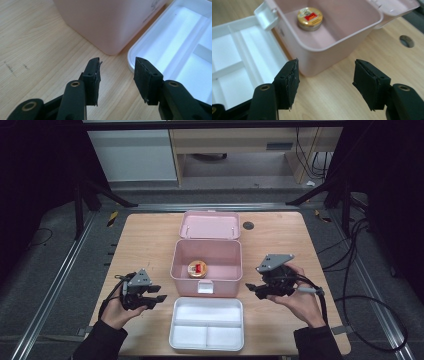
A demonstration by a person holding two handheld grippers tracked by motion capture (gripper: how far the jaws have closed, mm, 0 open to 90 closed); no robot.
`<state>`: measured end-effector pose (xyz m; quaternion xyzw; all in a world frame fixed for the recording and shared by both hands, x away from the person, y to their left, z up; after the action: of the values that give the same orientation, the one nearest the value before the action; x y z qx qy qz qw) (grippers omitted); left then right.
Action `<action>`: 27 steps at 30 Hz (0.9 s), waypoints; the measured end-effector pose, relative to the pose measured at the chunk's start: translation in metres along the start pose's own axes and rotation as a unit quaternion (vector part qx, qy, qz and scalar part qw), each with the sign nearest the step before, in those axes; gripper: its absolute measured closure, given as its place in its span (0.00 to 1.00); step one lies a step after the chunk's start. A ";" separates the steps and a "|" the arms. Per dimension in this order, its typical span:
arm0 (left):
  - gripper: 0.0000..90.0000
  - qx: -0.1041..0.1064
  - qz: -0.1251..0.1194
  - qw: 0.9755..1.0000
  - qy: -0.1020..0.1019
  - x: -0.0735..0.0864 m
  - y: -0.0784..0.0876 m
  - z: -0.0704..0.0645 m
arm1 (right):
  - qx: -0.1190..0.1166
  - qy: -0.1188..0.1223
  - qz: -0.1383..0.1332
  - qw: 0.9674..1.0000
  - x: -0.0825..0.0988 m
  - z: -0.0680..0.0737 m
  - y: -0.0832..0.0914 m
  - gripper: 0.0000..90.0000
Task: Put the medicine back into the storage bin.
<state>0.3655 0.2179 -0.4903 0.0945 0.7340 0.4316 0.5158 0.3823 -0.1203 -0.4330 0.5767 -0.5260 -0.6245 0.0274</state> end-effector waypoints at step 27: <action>0.69 0.083 0.073 0.990 -0.089 0.000 -0.033 -0.051 | -0.099 0.064 0.066 0.991 0.048 0.069 -0.038 0.62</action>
<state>0.3323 0.1706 -0.5097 0.2287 0.7098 0.3952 0.5364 0.3363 -0.0908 -0.5079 0.5741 -0.4957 -0.6319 0.1593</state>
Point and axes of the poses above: each handheld gripper's, and its own axes: y roughly backward along the jaws, x roughly out of its underside, z roughly to its left, the point moved 7 cm from there along -y, roughly forward along the jaws, and after that the axes turned 7 degrees about x, right-handed, at the moved point
